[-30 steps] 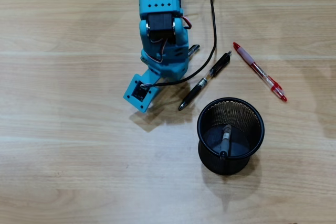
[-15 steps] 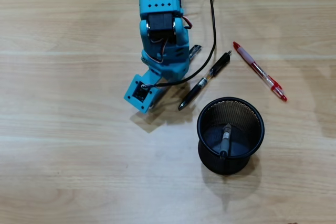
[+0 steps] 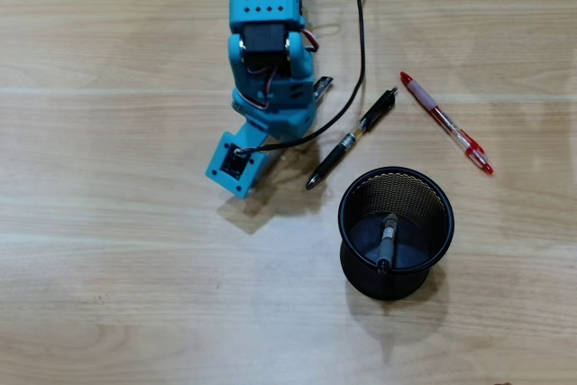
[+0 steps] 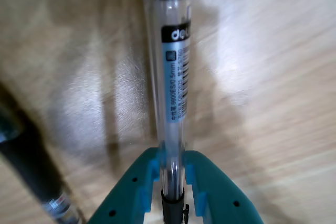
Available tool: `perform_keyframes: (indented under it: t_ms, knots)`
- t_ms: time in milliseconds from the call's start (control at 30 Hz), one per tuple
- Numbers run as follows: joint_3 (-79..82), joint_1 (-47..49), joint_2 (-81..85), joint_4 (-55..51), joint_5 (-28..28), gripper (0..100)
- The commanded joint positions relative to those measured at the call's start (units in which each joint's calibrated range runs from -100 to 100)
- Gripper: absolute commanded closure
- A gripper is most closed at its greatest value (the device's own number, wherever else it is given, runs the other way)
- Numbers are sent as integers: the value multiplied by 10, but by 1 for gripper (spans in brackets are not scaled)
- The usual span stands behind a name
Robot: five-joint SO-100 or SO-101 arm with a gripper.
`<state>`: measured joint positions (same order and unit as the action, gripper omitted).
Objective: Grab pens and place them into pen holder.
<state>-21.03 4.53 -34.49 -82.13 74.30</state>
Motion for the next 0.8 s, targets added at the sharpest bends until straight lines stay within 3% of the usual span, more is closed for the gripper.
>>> perform_keyframes:
  t_ms: [0,400,767]
  knots:
    - [-20,-16,105,-3,-19,98]
    - [-27,-1,334,12,-76,98]
    - [-27,106,401,240,-78,98]
